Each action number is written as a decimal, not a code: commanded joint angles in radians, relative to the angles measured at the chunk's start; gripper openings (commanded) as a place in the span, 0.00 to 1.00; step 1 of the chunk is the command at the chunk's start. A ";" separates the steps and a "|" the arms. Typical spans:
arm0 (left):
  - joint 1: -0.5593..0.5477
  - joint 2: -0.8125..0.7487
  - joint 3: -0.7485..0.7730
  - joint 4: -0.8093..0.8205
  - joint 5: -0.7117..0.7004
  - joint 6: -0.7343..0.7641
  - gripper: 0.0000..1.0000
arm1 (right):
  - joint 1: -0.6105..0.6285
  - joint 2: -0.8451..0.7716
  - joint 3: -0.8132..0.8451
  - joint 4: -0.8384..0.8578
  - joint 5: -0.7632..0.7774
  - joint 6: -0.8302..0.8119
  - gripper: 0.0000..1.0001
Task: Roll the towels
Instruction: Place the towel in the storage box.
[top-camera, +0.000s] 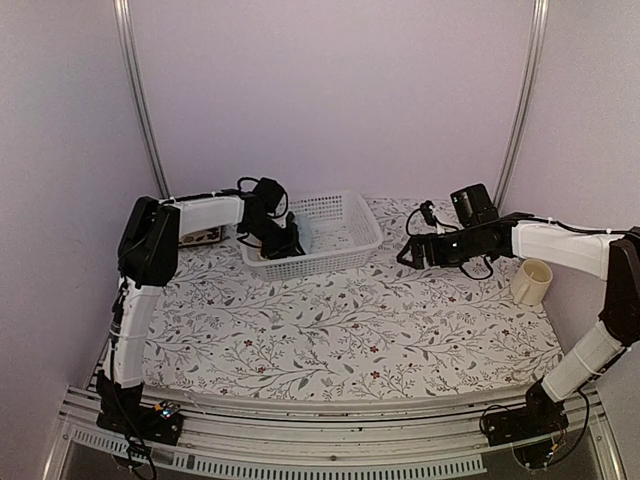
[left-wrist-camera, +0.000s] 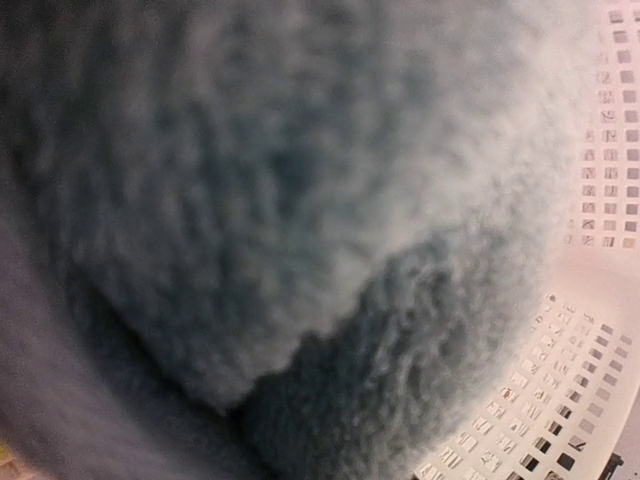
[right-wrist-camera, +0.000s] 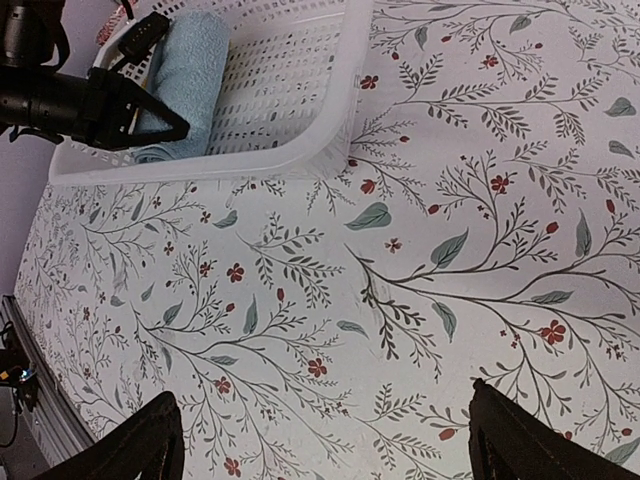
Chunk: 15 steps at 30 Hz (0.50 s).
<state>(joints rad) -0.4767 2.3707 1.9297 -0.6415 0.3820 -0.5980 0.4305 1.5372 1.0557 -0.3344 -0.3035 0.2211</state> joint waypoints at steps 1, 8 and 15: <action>-0.007 -0.005 -0.010 -0.023 -0.053 -0.001 0.11 | -0.001 0.020 0.030 0.018 -0.021 -0.014 0.99; -0.003 -0.040 -0.008 -0.028 -0.134 -0.001 0.22 | -0.001 0.040 0.043 0.024 -0.042 -0.017 0.99; 0.006 -0.062 -0.007 -0.030 -0.176 -0.014 0.36 | -0.001 0.044 0.049 0.020 -0.045 -0.029 0.99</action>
<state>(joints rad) -0.4797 2.3623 1.9289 -0.6476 0.2737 -0.6029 0.4305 1.5677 1.0767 -0.3275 -0.3298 0.2089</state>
